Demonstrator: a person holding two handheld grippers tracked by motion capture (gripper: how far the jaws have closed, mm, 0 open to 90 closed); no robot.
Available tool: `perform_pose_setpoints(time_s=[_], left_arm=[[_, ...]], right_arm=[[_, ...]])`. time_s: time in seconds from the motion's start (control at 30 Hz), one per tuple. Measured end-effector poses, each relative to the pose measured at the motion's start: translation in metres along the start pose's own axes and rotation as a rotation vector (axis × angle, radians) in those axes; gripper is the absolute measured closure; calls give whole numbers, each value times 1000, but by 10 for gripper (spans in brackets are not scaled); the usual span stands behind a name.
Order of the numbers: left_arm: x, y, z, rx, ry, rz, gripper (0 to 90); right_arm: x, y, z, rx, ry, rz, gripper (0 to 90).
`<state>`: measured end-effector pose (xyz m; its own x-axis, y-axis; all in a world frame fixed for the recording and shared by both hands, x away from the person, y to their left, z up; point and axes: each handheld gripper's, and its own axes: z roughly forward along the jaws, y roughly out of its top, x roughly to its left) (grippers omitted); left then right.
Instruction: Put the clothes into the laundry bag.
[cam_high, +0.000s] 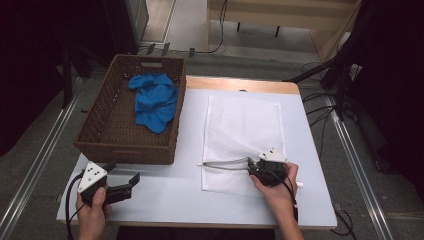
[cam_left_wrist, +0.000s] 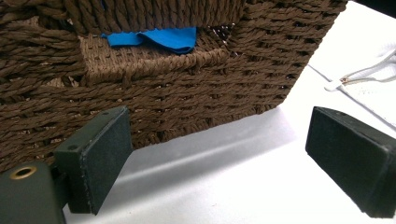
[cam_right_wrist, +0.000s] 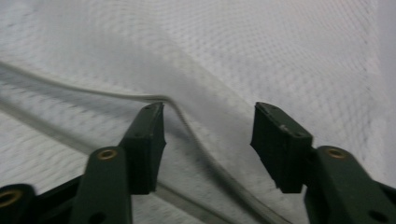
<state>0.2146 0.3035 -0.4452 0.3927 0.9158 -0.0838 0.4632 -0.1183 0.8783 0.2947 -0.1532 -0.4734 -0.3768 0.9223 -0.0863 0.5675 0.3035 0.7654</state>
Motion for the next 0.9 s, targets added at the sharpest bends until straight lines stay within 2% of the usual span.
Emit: perform_pose_setpoints(time_s=[0.03,0.07,0.13,0.17,0.23,0.27,0.3,0.33,0.37,0.47,0.5,0.53,0.57,0.6,0.63,0.67,0.7,0.73,0.8,0.9], left_arm=[[0,0,0,-2,1,-2,73],[0,0,0,-2,1,-2,72],[0,0,0,-5,1,-3,72],[0,0,-1,-6,1,-4,72],[1,0,-1,-7,2,-6,73],[1,0,-2,-7,4,-7,73],[1,0,-2,-7,4,-7,73],[1,0,-2,-8,5,-5,73],[1,0,-2,-8,5,-5,73],[1,0,-2,-7,5,-6,73],[1,0,-2,-8,3,-6,73],[1,0,-1,-7,3,-5,73],[1,0,-1,-6,3,-3,73],[0,0,-1,-7,3,-3,73],[0,1,-2,-11,3,-1,73],[-1,1,-2,-13,6,-2,73],[-1,0,-2,-14,6,-1,73],[-1,0,-1,-15,3,1,73],[-4,1,-1,-19,-1,6,72],[-5,2,-2,-29,-2,8,72]], right_arm=[[2,0,-1,-12,23,-5,588],[2,0,-1,-12,23,-5,588],[4,-1,-2,-24,80,-19,711],[4,-1,-1,-14,107,-36,730],[6,-3,3,12,103,-41,714],[4,-5,6,12,47,-18,656],[4,-5,6,12,47,-18,656],[0,-5,8,21,39,5,725],[0,-5,8,21,39,5,725],[-3,-3,8,38,104,-10,875],[-2,-1,5,10,90,-20,900],[-2,0,-2,-57,81,-12,900],[-2,0,-2,-57,81,-12,900],[-3,1,-12,-154,79,1,900],[-4,3,-22,-245,97,7,900],[-5,6,-28,-286,98,12,900],[-6,9,-30,-288,74,18,900],[-6,9,-30,-288,74,18,900],[-10,2,-24,-279,69,60,900],[-14,1,-23,-292,78,87,900]])
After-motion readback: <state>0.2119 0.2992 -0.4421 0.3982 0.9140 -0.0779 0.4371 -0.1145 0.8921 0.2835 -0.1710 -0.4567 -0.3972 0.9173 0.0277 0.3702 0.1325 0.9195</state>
